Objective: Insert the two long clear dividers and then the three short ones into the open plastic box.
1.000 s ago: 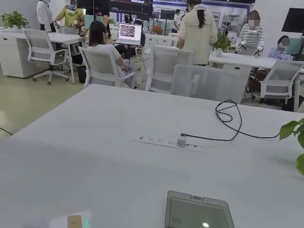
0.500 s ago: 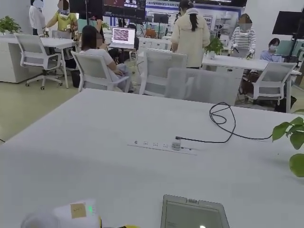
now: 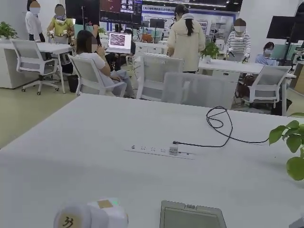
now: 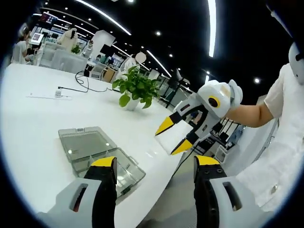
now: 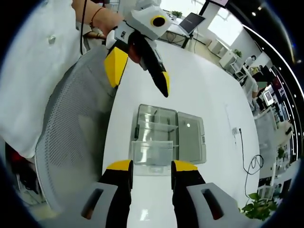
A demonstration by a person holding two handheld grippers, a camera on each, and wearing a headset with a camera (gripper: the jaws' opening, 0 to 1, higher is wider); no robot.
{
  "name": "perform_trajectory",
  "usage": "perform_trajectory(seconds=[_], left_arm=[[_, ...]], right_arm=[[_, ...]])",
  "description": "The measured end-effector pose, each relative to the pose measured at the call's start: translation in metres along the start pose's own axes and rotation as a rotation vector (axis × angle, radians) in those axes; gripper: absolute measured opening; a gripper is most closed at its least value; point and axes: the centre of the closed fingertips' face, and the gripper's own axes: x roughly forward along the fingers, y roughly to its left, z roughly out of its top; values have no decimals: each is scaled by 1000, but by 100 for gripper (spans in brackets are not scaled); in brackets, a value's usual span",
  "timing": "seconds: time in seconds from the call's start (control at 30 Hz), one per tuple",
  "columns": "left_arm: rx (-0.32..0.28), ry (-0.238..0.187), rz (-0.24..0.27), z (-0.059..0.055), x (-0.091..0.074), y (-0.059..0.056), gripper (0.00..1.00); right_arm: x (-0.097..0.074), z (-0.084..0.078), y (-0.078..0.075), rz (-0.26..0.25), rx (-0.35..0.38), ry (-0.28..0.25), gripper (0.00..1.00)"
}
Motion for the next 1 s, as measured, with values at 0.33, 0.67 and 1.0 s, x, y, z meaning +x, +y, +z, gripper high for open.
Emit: perform_trajectory(seconds=[0.33, 0.67, 1.0], left_arm=[[-264, 6, -36, -8, 18, -9, 42], [-409, 0, -72, -12, 30, -17, 26], [-494, 2, -98, -14, 34, -22, 7]], right_arm=[[-2, 23, 4, -10, -35, -11, 33], [-6, 39, 9, -12, -47, -23, 33], [-6, 43, 12, -6, -52, -19, 33]])
